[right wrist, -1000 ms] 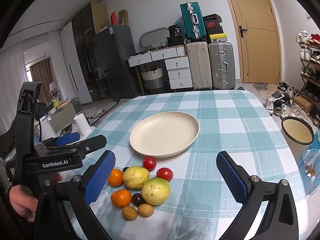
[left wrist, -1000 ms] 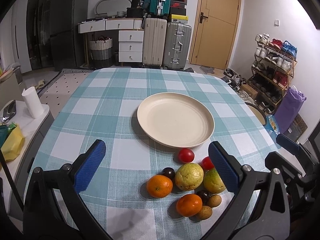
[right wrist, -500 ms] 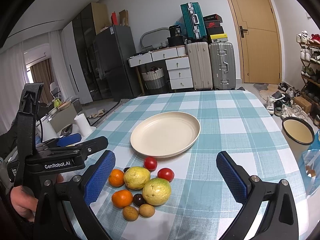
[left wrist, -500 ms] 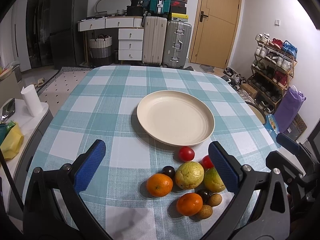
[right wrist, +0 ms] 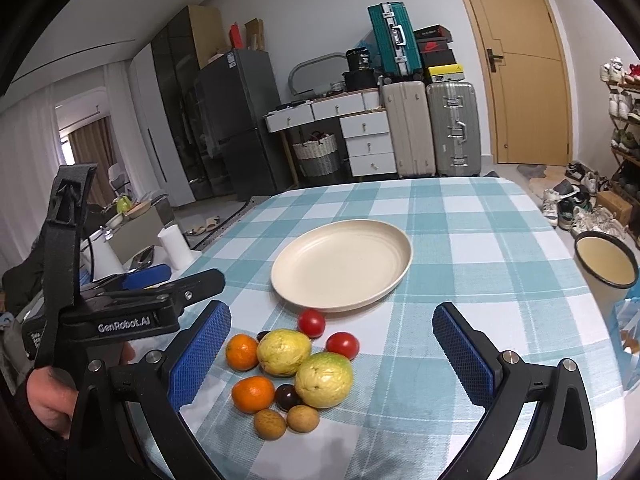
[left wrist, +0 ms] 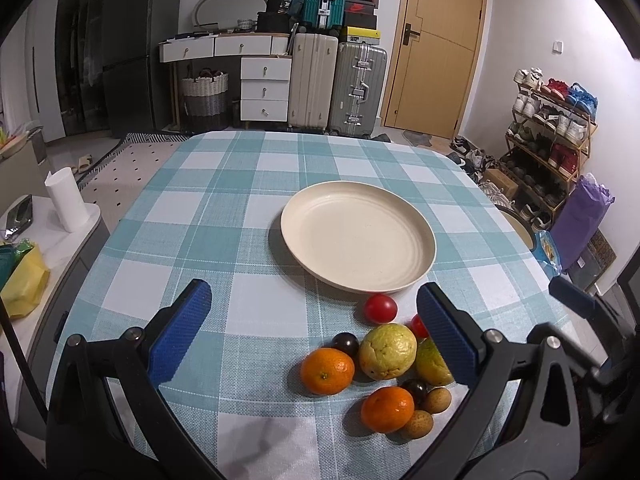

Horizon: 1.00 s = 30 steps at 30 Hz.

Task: Organize fruits
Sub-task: 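Grasp the large guava with the right tool while the left tool grasps the smaller guava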

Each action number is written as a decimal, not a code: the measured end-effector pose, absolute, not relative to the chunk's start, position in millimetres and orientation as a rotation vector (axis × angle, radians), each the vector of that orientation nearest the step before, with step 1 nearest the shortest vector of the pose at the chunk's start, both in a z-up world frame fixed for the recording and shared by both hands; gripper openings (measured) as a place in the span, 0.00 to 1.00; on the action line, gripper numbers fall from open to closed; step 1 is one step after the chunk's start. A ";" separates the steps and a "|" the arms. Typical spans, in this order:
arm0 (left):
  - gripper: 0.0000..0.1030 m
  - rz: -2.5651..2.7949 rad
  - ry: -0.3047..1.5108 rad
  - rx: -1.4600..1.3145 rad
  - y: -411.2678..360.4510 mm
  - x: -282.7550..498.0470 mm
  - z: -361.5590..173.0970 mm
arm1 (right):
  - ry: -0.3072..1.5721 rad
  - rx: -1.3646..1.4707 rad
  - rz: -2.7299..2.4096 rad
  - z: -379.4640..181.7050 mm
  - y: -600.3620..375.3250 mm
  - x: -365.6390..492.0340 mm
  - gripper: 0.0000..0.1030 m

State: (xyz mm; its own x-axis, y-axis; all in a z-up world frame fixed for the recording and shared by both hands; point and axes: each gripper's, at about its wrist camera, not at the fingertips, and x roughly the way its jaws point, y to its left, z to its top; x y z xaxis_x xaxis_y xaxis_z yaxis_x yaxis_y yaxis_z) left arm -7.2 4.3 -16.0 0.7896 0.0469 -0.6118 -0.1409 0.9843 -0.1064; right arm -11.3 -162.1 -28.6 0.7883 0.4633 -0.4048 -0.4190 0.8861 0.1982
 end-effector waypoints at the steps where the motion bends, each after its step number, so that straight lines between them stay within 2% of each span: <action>1: 1.00 0.101 0.654 -0.153 5.6 -6.9 -16.8 | 0.464 0.094 0.475 -29.5 -160.6 -11.1 1.00; 19: 1.00 0.101 0.687 -0.200 27.0 0.2 -30.1 | 0.614 0.159 0.547 -68.0 -152.7 14.1 1.00; 24: 0.99 0.103 0.701 -0.212 31.6 3.4 -34.9 | 0.665 0.187 0.565 -79.8 -150.2 22.2 0.97; 30: 0.99 0.107 0.706 -0.209 36.2 6.8 -38.2 | 0.732 0.208 0.588 -93.3 -146.6 30.9 0.86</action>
State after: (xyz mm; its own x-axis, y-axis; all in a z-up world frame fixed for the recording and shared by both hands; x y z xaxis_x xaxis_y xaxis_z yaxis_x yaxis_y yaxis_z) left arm 6.8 36.2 -38.2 0.7564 0.0272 -0.6535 -0.1682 0.9736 -0.1541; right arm 30.9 -146.6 -93.2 0.5921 0.5720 -0.5677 -0.4308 0.8200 0.3769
